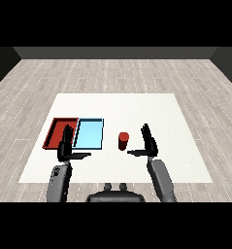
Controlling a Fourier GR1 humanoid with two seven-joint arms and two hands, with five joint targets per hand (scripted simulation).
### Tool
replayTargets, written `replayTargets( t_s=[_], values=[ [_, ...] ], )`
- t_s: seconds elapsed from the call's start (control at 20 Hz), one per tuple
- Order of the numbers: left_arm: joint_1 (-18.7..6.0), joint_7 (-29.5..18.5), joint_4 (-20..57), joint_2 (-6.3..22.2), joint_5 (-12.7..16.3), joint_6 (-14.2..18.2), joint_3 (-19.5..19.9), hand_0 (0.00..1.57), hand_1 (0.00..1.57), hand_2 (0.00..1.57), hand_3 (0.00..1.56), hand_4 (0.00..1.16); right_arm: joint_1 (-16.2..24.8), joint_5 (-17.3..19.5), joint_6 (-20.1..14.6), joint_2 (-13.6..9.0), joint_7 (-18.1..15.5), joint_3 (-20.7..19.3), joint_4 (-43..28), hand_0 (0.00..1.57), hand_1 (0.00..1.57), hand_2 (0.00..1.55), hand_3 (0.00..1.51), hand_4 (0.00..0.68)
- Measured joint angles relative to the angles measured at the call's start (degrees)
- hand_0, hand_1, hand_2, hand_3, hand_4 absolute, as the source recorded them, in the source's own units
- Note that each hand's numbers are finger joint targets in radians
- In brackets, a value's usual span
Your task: Pick the red can and put it in the red box
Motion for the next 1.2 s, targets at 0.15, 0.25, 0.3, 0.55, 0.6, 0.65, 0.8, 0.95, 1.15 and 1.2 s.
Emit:
replayTargets(
  t_s=[0.15,0.25,0.3,0.55,0.6,0.65,0.8,0.95,1.15,1.2],
  values=[
    [0.6,-1.9,1.3,0.4,0.5,-0.9,0.6,0.00,0.00,0.00,0.00,0.00,-2.3,-1.8,-1.8,0.1,-1.2,1.2,3.8,0.00,0.00,0.00,0.00,0.000],
    [1.0,-1.3,0.3,0.8,1.1,-1.5,0.9,0.00,0.00,0.00,0.00,0.00,-3.4,-2.8,-2.7,0.1,-2.0,1.9,5.8,0.00,0.00,0.00,0.00,0.000],
    [0.9,-1.1,-0.3,0.7,1.1,-1.3,0.8,0.00,0.00,0.00,0.00,0.00,-3.7,-3.6,-2.7,0.1,-3.2,2.2,7.2,0.00,0.00,0.00,0.00,0.000],
    [0.4,1.3,-2.0,0.7,1.7,-1.2,0.7,0.00,0.00,0.00,0.00,0.00,-7.4,-7.5,-5.2,0.1,-7.1,5.0,14.2,0.00,0.00,0.00,0.00,0.000],
    [1.6,2.3,-4.0,0.5,1.7,-1.0,0.2,0.00,0.00,0.00,0.00,0.00,-7.5,-8.0,-5.2,0.1,-7.8,5.4,15.0,0.00,0.00,0.00,0.00,0.000],
    [1.9,2.0,-3.9,0.4,1.6,-1.1,0.1,0.00,0.00,0.00,0.00,0.00,-8.1,-8.9,-6.0,0.2,-8.2,6.5,15.6,0.00,0.00,0.00,0.00,0.000],
    [0.7,0.8,-1.9,0.8,2.2,-1.6,1.0,0.00,0.00,0.00,0.00,0.00,-7.9,-10.0,-5.6,0.2,-8.9,6.5,16.2,0.00,0.00,0.00,0.00,0.000],
    [1.6,1.6,-3.5,0.6,2.1,-1.5,0.7,0.00,0.00,0.00,0.00,0.00,-8.5,-11.7,-5.8,0.2,-9.7,7.1,17.4,0.00,0.00,0.00,0.00,0.000],
    [0.4,0.4,-1.4,0.8,2.2,-1.7,1.2,0.00,0.00,0.00,0.00,0.00,-10.6,-13.9,-6.9,0.2,-11.1,8.3,20.6,0.00,0.00,0.00,0.00,0.000],
    [0.3,0.4,-1.2,0.8,2.3,-1.9,1.3,0.00,0.00,0.00,0.00,0.00,-11.7,-13.9,-6.3,0.2,-10.8,7.5,21.8,0.00,0.00,0.00,0.00,0.000]
  ],
)
